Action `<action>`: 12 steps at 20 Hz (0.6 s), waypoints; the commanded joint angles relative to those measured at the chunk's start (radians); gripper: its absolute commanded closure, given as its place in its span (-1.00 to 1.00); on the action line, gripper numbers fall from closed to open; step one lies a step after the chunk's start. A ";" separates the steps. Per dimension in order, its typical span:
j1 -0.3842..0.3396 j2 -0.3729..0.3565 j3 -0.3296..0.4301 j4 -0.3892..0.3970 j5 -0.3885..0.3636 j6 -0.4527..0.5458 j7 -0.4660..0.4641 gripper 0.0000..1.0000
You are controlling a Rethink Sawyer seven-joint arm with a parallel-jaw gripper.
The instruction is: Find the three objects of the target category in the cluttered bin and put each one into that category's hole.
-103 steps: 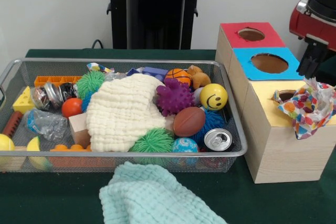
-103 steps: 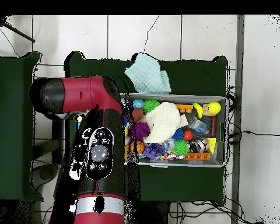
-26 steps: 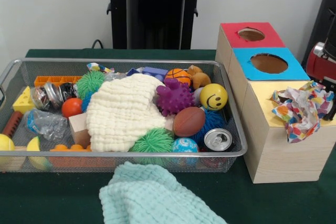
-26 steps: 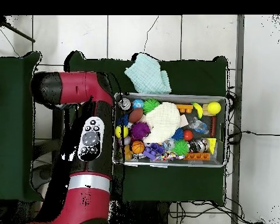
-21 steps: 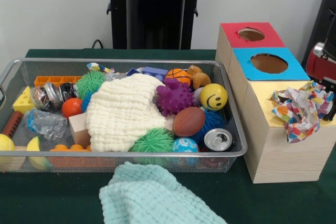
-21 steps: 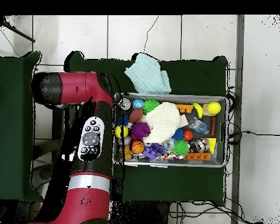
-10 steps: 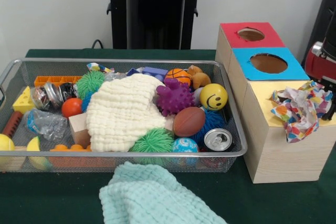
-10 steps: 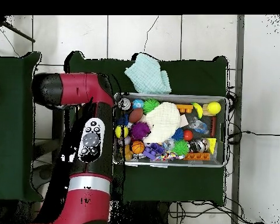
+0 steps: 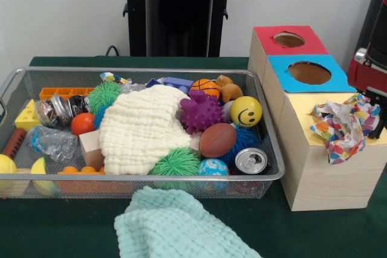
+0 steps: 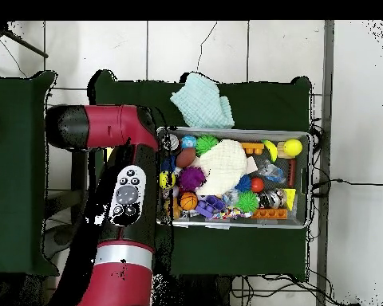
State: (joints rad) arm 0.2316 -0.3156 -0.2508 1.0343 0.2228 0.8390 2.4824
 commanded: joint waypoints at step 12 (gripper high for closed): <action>-0.088 0.007 0.095 0.168 -0.039 -0.042 -0.005 1.00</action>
State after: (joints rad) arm 0.2126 -0.3288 -0.2339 1.0573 0.2226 0.8264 2.4824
